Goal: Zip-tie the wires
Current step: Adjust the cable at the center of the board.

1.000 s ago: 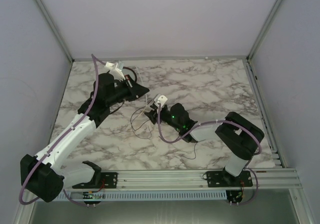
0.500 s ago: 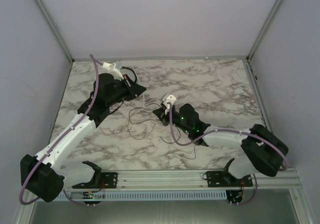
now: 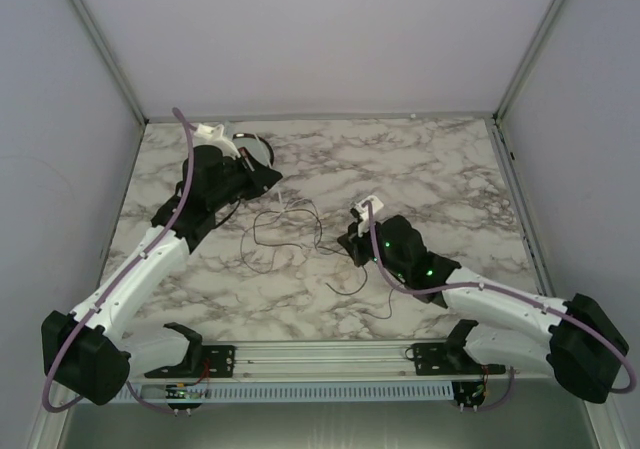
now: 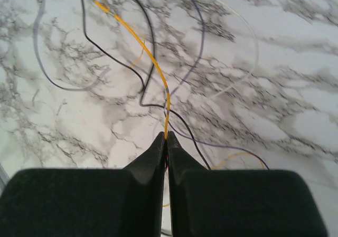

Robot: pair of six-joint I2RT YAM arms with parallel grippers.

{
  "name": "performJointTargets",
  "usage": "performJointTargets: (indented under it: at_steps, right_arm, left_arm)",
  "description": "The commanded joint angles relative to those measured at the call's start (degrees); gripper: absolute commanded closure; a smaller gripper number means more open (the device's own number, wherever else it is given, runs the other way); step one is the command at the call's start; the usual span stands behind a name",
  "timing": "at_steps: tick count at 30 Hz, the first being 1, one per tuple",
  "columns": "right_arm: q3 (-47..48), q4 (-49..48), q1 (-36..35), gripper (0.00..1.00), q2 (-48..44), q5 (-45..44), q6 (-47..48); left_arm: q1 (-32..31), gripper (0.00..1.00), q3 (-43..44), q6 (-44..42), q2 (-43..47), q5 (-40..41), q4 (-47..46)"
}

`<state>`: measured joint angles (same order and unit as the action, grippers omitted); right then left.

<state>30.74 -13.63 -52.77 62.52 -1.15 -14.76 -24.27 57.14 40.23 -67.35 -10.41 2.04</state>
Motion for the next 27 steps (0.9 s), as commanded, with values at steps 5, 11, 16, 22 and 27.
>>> performJointTargets:
  at_steps: [5,11,16,22,27]
  right_arm:
    - [-1.24,8.86,2.75,1.0,-5.21,-5.21,-4.57]
    - [-1.04,12.79,5.59,1.0,-6.11,-7.81,-5.85]
    - [-0.78,11.4,6.1,1.0,-5.27,-5.06,-5.98]
    - [0.76,10.99,6.19,1.0,-2.06,-3.57,-4.98]
    - [0.48,11.05,6.66,1.0,-1.61,-3.81,-4.92]
  left_arm:
    - [0.76,1.0,1.82,-1.29,0.08,-0.21,0.73]
    - [0.98,1.0,2.21,-1.2,0.11,-0.42,0.73]
    - [0.98,1.0,2.75,-0.99,-0.5,-1.64,0.23]
    - [0.98,1.0,2.62,-1.02,-0.6,-1.89,0.0]
    - [1.02,1.0,2.98,-1.18,-0.24,-1.79,0.47]
